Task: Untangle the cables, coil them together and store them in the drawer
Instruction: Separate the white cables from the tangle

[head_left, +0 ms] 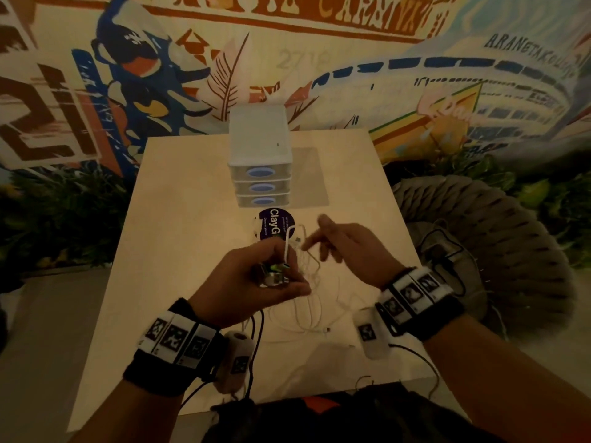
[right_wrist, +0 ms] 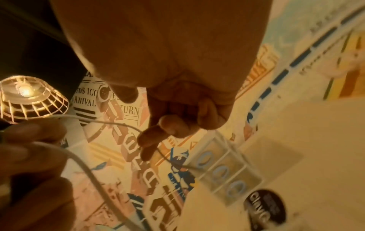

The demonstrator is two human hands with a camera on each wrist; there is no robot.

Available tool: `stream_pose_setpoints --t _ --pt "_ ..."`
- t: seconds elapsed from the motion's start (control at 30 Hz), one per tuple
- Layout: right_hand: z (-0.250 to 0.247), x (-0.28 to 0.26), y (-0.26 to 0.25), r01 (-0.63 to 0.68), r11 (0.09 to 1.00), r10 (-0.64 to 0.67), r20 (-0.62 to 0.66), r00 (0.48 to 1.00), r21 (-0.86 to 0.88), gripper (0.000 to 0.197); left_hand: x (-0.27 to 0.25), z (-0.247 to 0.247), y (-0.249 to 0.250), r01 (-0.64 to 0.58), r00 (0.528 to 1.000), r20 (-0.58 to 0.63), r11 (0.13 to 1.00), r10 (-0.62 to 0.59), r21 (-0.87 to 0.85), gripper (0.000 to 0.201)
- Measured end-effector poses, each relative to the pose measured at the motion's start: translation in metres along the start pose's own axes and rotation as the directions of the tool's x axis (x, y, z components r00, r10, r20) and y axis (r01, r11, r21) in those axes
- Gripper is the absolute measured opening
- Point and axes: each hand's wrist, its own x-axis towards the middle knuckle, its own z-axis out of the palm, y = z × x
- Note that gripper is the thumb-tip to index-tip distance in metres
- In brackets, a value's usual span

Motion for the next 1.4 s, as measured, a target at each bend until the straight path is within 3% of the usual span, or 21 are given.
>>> stream_pose_setpoints --t 0.13,0.23,0.37,0.5,0.57,0.63,0.77,0.87,0.93,1.07,1.17,1.27,1.4 --pt "0.023 0.02 -0.026 -0.176 0.963 0.151 0.134 0.98 0.203 0.075 -0.002 0.003 0.001 -0.003 0.999 0.054 0.999 0.0 0.049 0.026" --pt "0.031 0.025 -0.026 -0.288 0.858 0.213 0.216 0.953 0.426 0.067 -0.006 0.003 0.002 0.018 0.995 0.1 0.998 -0.023 0.057 0.025" --pt "0.029 0.027 -0.032 -0.321 0.72 0.217 0.239 0.946 0.615 0.039 -0.011 0.007 0.001 0.057 0.982 0.174 0.996 -0.067 0.064 0.024" --pt "0.018 0.029 -0.037 -0.306 0.595 0.182 0.246 0.952 0.743 0.033 -0.013 0.01 -0.003 0.077 0.98 0.179 0.995 -0.088 0.067 0.024" --pt "0.01 0.029 -0.035 -0.283 0.559 0.154 0.238 0.959 0.78 0.03 -0.014 0.009 -0.008 0.099 0.985 0.13 0.988 -0.114 0.116 0.023" --pt "0.0 0.03 -0.03 -0.242 0.535 0.134 0.202 0.97 0.809 0.025 -0.015 0.005 -0.015 0.154 0.986 0.025 0.968 -0.162 0.197 0.039" --pt "-0.017 0.024 -0.015 -0.175 0.512 0.125 0.128 0.984 0.841 0.031 -0.016 -0.011 -0.029 0.344 0.931 -0.212 0.911 -0.298 0.229 0.066" --pt "-0.025 0.015 -0.006 -0.156 0.538 0.111 0.114 0.987 0.829 0.036 -0.013 -0.017 -0.03 0.467 0.832 -0.369 0.882 -0.414 0.064 0.057" --pt "-0.027 0.009 -0.004 -0.149 0.562 0.094 0.116 0.989 0.814 0.038 -0.011 -0.018 -0.029 0.537 0.774 -0.422 0.843 -0.473 0.04 0.049" --pt "-0.021 -0.003 -0.004 -0.131 0.657 0.042 0.138 0.99 0.742 0.04 -0.006 -0.021 -0.033 0.603 0.728 -0.428 0.797 -0.536 0.027 0.043" --pt "-0.009 -0.011 -0.006 -0.069 0.781 -0.071 0.197 0.978 0.621 0.042 -0.001 -0.018 -0.035 0.581 0.675 -0.408 0.784 -0.615 -0.22 0.044" --pt "0.004 -0.019 -0.008 0.022 0.926 -0.153 0.321 0.935 0.377 0.043 0.003 -0.015 -0.03 0.52 0.665 -0.334 0.735 -0.668 -0.435 0.052" --pt "0.018 -0.023 -0.003 0.019 0.96 -0.133 0.393 0.91 0.28 0.037 0.008 -0.015 -0.027 0.404 0.696 -0.313 0.713 -0.646 -0.574 0.043"
